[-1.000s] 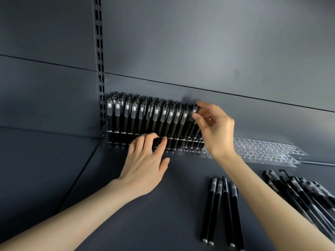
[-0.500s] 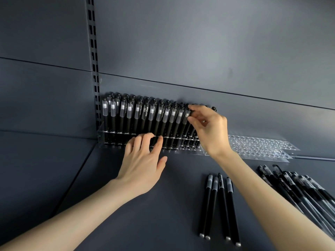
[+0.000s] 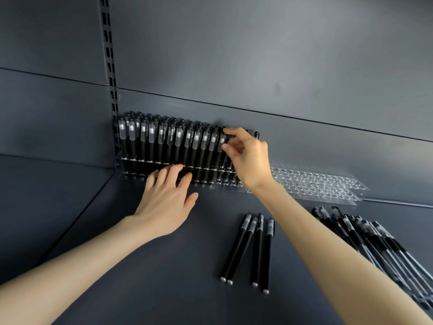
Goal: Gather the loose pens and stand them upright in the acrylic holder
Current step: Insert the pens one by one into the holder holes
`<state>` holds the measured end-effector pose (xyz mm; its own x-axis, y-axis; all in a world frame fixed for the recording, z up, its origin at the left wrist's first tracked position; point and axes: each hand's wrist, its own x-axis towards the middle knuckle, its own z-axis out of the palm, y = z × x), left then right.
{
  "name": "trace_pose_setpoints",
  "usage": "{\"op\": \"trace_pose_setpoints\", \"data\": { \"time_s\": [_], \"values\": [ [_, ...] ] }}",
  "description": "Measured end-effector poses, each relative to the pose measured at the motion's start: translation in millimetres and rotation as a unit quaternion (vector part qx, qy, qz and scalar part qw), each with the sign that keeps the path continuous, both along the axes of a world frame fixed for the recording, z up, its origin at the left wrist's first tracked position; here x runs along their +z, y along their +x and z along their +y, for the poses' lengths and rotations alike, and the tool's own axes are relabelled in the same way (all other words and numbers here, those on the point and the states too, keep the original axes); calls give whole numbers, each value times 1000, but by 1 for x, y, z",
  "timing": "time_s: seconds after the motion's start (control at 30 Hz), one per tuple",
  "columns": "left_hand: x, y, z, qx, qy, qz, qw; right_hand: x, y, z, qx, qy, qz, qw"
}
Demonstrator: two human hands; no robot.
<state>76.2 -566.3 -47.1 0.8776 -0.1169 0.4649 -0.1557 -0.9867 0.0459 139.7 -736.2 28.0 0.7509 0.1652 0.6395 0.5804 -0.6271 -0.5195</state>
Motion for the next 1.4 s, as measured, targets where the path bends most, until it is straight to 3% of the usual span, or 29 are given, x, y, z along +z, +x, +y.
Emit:
{"op": "trace_pose_setpoints", "data": {
  "time_s": [0.4, 0.83, 1.0, 1.17, 1.4],
  "values": [
    [3, 1, -28, 85, -3, -19, 996, 2, 9, -2, 32, -34, -19, 999],
    [6, -4, -26, 61, -67, 39, 995, -4, 2, -6, 9, 1, -5, 1000],
    [22, -21, -40, -11, -109, 34, 993, -5, -13, -21, -8, 28, 5, 1000],
    [31, -53, -76, -103, -119, 133, 979, -18, -40, -55, -38, -41, 89, 994],
    [23, -68, -102, -86, -101, 206, 969, -38, -64, -90, -69, -168, 258, 949]
  ]
}}
